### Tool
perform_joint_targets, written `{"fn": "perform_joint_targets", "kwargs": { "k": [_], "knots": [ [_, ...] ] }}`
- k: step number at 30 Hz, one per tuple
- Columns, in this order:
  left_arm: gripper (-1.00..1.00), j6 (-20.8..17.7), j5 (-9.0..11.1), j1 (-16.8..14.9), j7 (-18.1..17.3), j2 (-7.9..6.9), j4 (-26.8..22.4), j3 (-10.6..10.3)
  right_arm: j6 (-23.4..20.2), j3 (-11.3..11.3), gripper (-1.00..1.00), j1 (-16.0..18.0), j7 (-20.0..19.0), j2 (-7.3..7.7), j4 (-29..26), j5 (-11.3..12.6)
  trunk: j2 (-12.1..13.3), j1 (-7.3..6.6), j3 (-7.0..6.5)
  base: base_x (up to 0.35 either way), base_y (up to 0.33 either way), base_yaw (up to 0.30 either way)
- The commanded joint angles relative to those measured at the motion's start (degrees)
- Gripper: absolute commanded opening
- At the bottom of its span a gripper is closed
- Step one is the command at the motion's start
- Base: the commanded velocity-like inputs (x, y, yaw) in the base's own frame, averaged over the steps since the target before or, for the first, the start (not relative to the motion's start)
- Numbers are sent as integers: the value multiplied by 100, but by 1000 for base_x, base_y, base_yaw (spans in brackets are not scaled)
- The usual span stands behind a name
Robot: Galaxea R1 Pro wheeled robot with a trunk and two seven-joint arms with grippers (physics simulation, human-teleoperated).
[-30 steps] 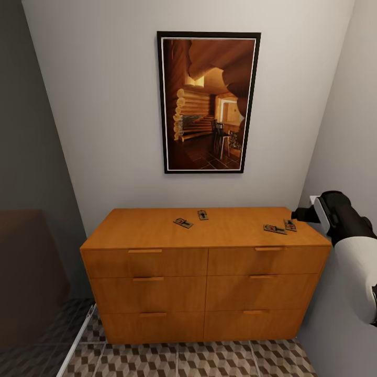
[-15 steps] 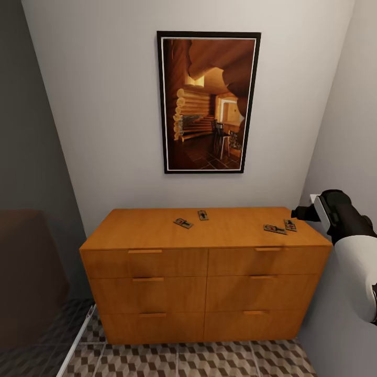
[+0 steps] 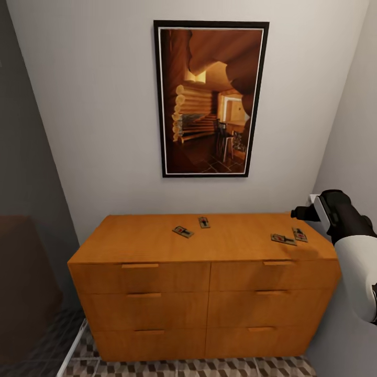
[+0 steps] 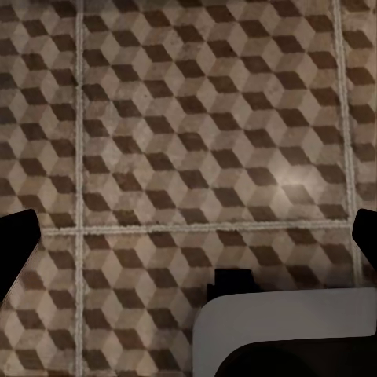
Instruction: Take the four mousetraps from the cabinet in the bathroom and place them on the bathroom floor. Make sure all four end up on the same floor surface, and ensure that at least two of them are either under or directly next to the same bathroom sink.
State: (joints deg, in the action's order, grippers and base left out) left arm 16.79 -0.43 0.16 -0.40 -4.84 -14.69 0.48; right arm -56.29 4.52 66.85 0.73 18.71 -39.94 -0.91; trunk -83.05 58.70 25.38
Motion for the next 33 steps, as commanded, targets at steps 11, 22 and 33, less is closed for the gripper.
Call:
{"fn": "perform_joint_targets", "kwargs": {
  "k": [11,22,33],
  "knots": [
    [100,8,-4,2,-4,0,-8,5,-15,-3,100,3,6,-22,-5,-6,-2,3,5,105,0,0],
    [100,8,-5,3,-4,0,-8,5,-14,1,100,3,-2,-10,-10,-6,-2,3,5,6,0,0],
    [100,8,-2,2,-4,0,-8,5,-10,11,100,3,3,-8,-14,-13,-2,3,5,0,0,0]
  ]
}}
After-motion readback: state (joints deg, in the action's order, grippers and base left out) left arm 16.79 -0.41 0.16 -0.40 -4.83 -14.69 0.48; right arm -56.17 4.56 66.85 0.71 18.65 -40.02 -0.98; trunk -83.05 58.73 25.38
